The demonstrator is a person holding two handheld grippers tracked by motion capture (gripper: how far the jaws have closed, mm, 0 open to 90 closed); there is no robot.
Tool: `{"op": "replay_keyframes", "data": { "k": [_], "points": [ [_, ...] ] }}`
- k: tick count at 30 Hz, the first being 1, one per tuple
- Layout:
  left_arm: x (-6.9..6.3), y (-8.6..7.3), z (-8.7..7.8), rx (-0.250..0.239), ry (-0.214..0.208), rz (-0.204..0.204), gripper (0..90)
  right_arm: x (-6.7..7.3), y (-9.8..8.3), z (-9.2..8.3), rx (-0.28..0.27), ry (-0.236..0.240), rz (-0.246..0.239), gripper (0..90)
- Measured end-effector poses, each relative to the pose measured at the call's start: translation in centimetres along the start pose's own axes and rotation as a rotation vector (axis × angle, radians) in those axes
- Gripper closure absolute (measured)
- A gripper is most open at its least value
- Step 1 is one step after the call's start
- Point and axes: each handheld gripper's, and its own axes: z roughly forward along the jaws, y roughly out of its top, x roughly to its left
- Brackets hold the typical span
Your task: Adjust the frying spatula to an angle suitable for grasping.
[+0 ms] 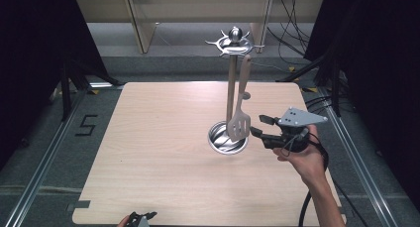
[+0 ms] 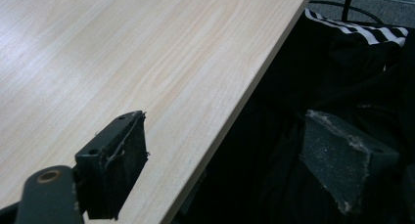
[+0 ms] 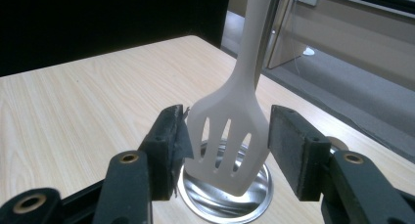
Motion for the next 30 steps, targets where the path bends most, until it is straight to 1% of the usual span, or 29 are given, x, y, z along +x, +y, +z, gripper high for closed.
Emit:
{"op": "replay_keyframes", "data": {
  "k": [1,3,4,5,6,7,8,9,10,11,12,13,14,15,16,17,18,19,20,21,22,23,24,25,26,27,28,29,30],
  "points": [
    [-0.1,0.0,0.0,-0.009,-0.002,-0.01,16.5,0.1,-0.2,0.1,0.002,0.0,0.0,48.6],
    [-0.1,0.0,0.0,-0.01,-0.001,-0.01,16.5,0.2,-0.4,0.2,0.004,-0.01,0.0,48.3],
    [-0.1,0.0,0.0,-0.013,-0.002,-0.011,16.5,0.4,-0.5,0.2,0.008,-0.008,0.012,48.3],
    [-0.1,0.0,0.0,-0.012,-0.003,-0.01,16.5,0.4,-0.6,0.2,0.015,0.001,0.002,47.9],
    [-0.1,0.0,0.0,-0.012,-0.003,-0.01,16.5,0.4,-0.6,0.2,0.015,0.001,0.002,47.9],
    [0.0,0.1,0.0,-0.001,-0.001,0.001,16.5,0.4,-0.7,0.3,0.013,0.001,0.003,47.6],
    [0.0,0.0,0.0,-0.001,0.0,0.0,16.5,0.6,-0.9,0.3,0.024,0.004,0.011,47.2],
    [0.0,0.0,0.1,-0.003,-0.011,-0.012,16.5,0.7,-1.1,0.5,0.012,-0.007,0.02,46.3],
    [0.0,0.0,0.1,-0.003,-0.011,-0.012,16.5,0.7,-1.1,0.5,0.012,-0.007,0.02,46.3],
    [0.0,0.2,0.1,-0.02,-0.012,-0.018,16.5,0.5,-1.4,0.5,0.013,-0.008,0.016,45.6],
    [0.0,0.2,0.1,-0.02,-0.012,-0.018,16.5,0.5,-1.4,0.5,0.013,-0.008,0.016,45.6],
    [0.0,0.3,0.1,-0.006,-0.015,-0.005,16.5,0.5,-1.7,0.6,0.019,-0.005,0.005,44.6],
    [0.0,0.3,0.1,-0.006,-0.015,-0.005,16.5,0.7,-2.0,0.6,0.03,0.002,0.031,43.6],
    [-0.1,0.3,0.1,-0.018,-0.01,-0.016,16.5,0.7,-2.0,0.6,0.03,0.002,0.031,43.6],
    [-0.2,0.2,0.3,0.006,-0.024,-0.016,16.5,0.6,-2.4,0.7,0.046,0.02,0.038,42.5],
    [-0.1,0.2,0.2,0.002,-0.015,-0.006,16.5,0.5,-2.7,0.9,0.037,0.016,0.03,42.1],
    [-0.1,0.2,0.3,-0.004,-0.01,-0.014,16.5,0.7,-2.9,1.0,0.057,0.021,0.055,41.5],
    [0.0,0.3,0.2,-0.001,-0.007,-0.009,16.5,0.7,-3.1,1.1,0.067,0.023,0.056,41.2],
    [-0.1,0.2,0.1,0.002,-0.005,-0.021,16.5,0.8,-3.3,1.2,0.067,0.023,0.056,41.0],
    [0.0,0.3,0.1,-0.007,-0.01,-0.018,16.5,0.8,-3.5,1.2,0.079,0.03,0.052,40.8],
    [0.0,0.3,0.1,-0.007,-0.009,-0.02,16.5,1.0,-3.7,1.3,0.082,0.033,0.059,40.4],
    [0.0,0.3,0.1,-0.007,0.0,-0.018,16.5,1.1,-3.8,1.3,0.086,0.034,0.063,39.8],
    [0.1,0.3,0.1,-0.001,0.007,-0.001,16.5,1.2,-4.0,1.4,0.084,0.039,0.055,39.5],
    [0.0,0.2,0.1,-0.005,-0.008,-0.015,16.5,1.2,-4.1,1.4,0.089,0.041,0.047,39.2],
    [0.0,0.2,0.2,-0.006,-0.011,-0.018,16.5,1.4,-4.2,1.5,0.096,0.047,0.055,38.9],
    [-0.1,0.3,0.1,-0.007,-0.001,-0.012,16.5,1.6,-4.4,1.6,0.1,0.051,0.055,38.7],
    [-0.1,0.3,0.1,-0.007,-0.001,-0.012,16.5,1.6,-4.4,1.6,0.1,0.051,0.055,38.7],
    [-0.1,0.3,0.1,-0.008,-0.001,-0.01,16.5,1.7,-4.6,1.9,0.1,0.056,0.027,38.2],
    [-0.1,0.3,0.1,-0.008,-0.001,-0.01,16.5,1.7,-4.6,1.9,0.1,0.056,0.027,38.2]
  ]
}}
